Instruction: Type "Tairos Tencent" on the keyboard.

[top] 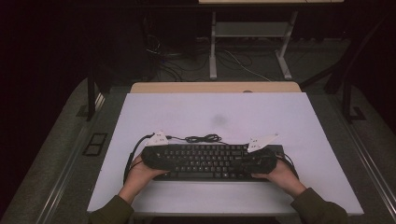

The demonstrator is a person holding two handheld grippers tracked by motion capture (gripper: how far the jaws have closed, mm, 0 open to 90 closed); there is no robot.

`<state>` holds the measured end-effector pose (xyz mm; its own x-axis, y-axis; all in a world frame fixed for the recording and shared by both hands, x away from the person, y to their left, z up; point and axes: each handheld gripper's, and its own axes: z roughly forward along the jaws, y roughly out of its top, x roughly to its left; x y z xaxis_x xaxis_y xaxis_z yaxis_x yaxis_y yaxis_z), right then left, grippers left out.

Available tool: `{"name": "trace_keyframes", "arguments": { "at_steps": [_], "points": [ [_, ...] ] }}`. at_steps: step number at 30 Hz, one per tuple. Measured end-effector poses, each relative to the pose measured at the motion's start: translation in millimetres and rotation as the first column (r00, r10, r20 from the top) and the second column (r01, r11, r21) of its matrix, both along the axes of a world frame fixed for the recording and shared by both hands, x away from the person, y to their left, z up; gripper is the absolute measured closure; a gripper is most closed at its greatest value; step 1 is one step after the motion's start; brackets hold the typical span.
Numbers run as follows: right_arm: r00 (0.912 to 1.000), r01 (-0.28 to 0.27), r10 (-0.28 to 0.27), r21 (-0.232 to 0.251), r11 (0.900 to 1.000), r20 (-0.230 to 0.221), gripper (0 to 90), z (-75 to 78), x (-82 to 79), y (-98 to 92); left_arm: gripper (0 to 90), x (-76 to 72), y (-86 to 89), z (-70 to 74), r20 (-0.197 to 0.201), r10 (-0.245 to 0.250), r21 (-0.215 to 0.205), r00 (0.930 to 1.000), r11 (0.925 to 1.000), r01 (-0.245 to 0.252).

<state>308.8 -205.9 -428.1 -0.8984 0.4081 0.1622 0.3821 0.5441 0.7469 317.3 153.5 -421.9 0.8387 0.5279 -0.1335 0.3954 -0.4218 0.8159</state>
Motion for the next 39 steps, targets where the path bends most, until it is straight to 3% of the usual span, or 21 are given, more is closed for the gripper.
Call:
{"name": "trace_keyframes", "arguments": {
  "at_steps": [12, 16, 29, 33, 39],
  "points": [
    [0.9982, 0.059, -0.060, 0.051, 0.997, 0.005, 45.1, 4.3, 8.5, 4.5, 31.7, -2.8, 5.9, -2.2, -0.001, 0.006, 0.000, 1.0000, 1.0000, -0.006],
    [0.9971, 0.075, -0.076, 0.065, 0.995, 0.003, 36.2, 4.2, 12.8, 8.5, 31.5, -4.4, 7.6, -2.2, -0.004, 0.014, -0.003, 0.9999, 0.9999, -0.014],
    [0.9950, 0.096, -0.098, 0.089, 0.991, 0.018, 29.5, 6.9, 24.6, 26.3, 32.7, -5.3, 11.1, -2.3, 0.003, 0.032, 0.001, 0.9995, 0.9995, -0.032],
    [0.9943, 0.104, -0.106, 0.100, 0.990, 0.016, 29.1, 8.0, 28.8, 29.2, 42.3, -5.3, 12.8, -2.4, 0.014, 0.043, 0.006, 0.9990, 0.9990, -0.043],
    [0.9943, 0.102, -0.105, 0.109, 0.989, 0.022, 29.0, 8.4, 30.5, 32.0, 72.9, -2.4, 17.2, -4.7, 0.009, 0.056, 0.022, 0.9984, 0.9982, -0.056]
  ]
}}
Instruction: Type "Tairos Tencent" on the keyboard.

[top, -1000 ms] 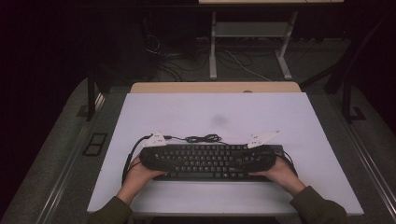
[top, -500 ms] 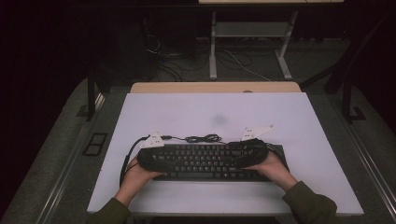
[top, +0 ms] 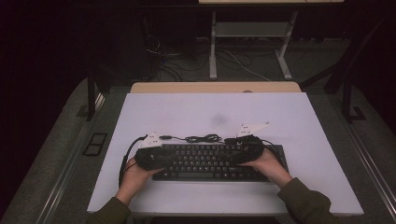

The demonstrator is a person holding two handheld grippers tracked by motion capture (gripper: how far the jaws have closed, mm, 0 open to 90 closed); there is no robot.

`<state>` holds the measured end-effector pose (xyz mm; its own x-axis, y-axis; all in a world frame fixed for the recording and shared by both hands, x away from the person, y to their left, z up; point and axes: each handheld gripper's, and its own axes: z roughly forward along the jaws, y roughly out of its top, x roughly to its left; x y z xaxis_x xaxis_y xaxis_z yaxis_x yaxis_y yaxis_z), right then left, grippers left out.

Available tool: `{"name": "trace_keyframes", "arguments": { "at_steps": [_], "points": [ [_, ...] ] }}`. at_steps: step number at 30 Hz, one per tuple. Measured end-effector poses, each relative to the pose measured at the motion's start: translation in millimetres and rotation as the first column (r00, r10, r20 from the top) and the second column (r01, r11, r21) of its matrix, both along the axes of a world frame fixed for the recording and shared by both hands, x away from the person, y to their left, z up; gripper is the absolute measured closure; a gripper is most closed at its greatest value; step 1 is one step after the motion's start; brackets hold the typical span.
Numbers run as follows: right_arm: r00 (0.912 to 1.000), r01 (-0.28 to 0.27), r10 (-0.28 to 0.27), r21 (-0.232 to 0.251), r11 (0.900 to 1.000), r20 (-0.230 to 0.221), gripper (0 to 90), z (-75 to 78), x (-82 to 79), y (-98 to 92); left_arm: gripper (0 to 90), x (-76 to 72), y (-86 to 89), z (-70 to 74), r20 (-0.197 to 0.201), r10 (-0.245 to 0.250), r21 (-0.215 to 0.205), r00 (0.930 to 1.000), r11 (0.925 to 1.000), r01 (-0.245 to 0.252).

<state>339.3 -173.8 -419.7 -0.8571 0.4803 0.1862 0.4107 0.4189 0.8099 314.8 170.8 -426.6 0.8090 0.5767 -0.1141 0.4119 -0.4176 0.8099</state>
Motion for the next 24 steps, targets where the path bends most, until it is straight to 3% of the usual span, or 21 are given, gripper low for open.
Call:
{"name": "trace_keyframes", "arguments": {
  "at_steps": [4, 24],
  "points": [
    [1.0000, -0.006, 0.006, -0.005, 1.000, -0.001, 29.0, -1.4, -0.3, 1.5, 88.8, 1.3, -1.4, -0.2, -0.006, -0.002, 0.013, 1.0000, 0.9999, 0.002],
    [0.9999, -0.015, 0.015, -0.008, 1.000, 0.001, 28.8, -2.0, -1.2, 3.7, 89.2, 8.6, -12.0, -8.4, -0.027, -0.021, 0.034, 0.9994, 0.9992, 0.022]
  ]
}}
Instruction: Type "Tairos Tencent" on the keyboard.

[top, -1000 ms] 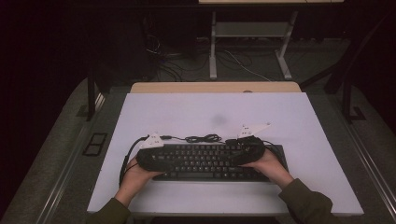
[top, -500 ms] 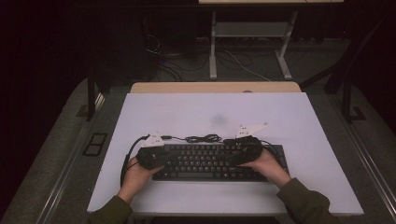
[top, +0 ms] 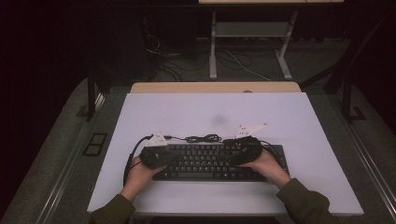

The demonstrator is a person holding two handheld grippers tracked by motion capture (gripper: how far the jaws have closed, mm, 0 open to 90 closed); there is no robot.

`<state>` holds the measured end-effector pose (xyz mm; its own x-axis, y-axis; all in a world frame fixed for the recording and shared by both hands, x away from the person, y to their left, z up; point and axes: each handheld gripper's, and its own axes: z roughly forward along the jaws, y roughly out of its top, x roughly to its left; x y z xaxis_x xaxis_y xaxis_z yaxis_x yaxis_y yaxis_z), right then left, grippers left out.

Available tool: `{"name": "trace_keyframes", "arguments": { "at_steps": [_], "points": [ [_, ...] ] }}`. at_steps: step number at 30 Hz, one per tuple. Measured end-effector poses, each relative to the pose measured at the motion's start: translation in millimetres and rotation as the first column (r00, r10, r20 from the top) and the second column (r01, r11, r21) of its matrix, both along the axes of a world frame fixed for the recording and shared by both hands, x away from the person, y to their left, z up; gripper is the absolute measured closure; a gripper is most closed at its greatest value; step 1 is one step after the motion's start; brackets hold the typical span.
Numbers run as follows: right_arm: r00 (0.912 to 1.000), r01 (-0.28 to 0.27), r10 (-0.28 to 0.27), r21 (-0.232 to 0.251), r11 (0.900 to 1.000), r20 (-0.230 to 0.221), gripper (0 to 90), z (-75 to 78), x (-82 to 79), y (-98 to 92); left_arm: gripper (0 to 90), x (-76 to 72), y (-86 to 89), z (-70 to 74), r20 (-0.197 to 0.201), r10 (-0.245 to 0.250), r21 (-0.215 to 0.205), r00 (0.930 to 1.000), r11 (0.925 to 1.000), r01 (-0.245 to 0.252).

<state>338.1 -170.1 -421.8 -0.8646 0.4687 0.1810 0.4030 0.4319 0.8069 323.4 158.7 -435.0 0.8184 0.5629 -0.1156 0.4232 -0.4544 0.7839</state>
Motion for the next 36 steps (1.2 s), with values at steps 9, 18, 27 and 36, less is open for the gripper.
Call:
{"name": "trace_keyframes", "arguments": {
  "at_steps": [9, 18, 27, 36],
  "points": [
    [1.0000, -0.001, 0.001, -0.002, 1.000, 0.000, 28.8, -0.2, -0.4, 0.8, 89.2, 1.5, -3.5, -2.5, -0.002, -0.011, 0.017, 0.9999, 0.9998, 0.011],
    [1.0000, 0.001, -0.001, 0.000, 1.000, 0.002, 28.8, 0.1, -0.3, 0.5, 89.2, 1.3, -4.8, -3.9, -0.004, -0.012, 0.022, 0.9999, 0.9997, 0.012],
    [1.0000, 0.003, -0.003, 0.008, 1.000, 0.002, 28.8, 1.2, -0.2, 0.5, 86.7, 0.6, -2.0, -1.4, -0.003, -0.003, 0.004, 1.0000, 1.0000, 0.004],
    [1.0000, -0.003, 0.003, 0.004, 1.000, -0.007, 29.4, 0.0, 0.0, 3.8, 70.0, -3.4, 1.4, 3.2, 0.000, 0.000, -0.024, 1.0000, 0.9997, 0.000]
  ]
}}
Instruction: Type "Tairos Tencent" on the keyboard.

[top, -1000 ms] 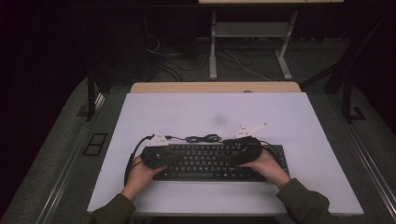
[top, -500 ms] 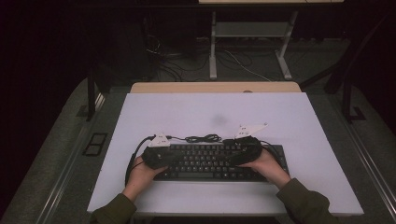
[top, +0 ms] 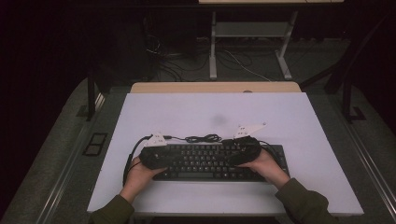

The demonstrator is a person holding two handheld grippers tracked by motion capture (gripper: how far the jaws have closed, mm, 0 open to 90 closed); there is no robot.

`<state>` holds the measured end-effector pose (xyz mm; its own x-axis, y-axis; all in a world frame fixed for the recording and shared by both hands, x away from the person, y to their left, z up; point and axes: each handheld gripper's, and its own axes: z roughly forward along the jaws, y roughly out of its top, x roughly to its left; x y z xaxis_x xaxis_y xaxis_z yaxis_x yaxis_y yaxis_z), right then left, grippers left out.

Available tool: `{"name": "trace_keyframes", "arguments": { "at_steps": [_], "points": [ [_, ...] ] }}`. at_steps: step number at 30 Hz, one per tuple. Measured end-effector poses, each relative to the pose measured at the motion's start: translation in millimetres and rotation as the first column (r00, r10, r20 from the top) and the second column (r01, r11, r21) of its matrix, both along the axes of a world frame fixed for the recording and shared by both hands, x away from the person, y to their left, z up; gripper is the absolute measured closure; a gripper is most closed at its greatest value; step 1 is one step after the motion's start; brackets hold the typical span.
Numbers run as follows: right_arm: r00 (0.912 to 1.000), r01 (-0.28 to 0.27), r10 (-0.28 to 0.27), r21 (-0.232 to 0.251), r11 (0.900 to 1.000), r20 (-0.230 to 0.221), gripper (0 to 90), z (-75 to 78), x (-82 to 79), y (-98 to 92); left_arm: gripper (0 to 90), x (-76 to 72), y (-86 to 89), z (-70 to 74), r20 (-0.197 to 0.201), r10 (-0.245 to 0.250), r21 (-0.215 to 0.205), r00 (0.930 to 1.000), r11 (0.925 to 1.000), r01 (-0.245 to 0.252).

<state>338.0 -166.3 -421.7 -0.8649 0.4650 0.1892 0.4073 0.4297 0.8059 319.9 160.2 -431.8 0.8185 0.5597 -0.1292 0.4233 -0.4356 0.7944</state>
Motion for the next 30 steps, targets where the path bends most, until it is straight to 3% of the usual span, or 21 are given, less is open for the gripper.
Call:
{"name": "trace_keyframes", "arguments": {
  "at_steps": [8, 13, 21, 30],
  "points": [
    [0.9999, 0.000, 0.000, 0.013, 1.000, -0.013, 31.5, 2.3, 1.4, 7.6, 50.0, -4.0, 0.2, 2.1, -0.001, -0.001, -0.004, 1.0000, 1.0000, 0.001],
    [0.9999, -0.002, 0.003, 0.023, 1.000, -0.015, 37.5, 3.4, 2.6, 10.7, 38.5, -5.0, -0.3, 1.6, -0.006, 0.008, 0.003, 1.0000, 1.0000, -0.008],
    [0.9999, 0.004, -0.003, 0.038, 0.999, -0.011, 51.4, 5.1, 2.5, 17.5, 34.0, -5.5, -0.4, 2.5, 0.007, 0.010, 0.002, 0.9999, 0.9999, -0.010],
    [0.9985, -0.050, 0.050, 0.027, 0.998, -0.023, 72.0, 3.0, 1.6, 30.5, 26.1, -5.9, 0.4, 2.7, 0.013, 0.022, 0.001, 0.9997, 0.9997, -0.022]
  ]
}}
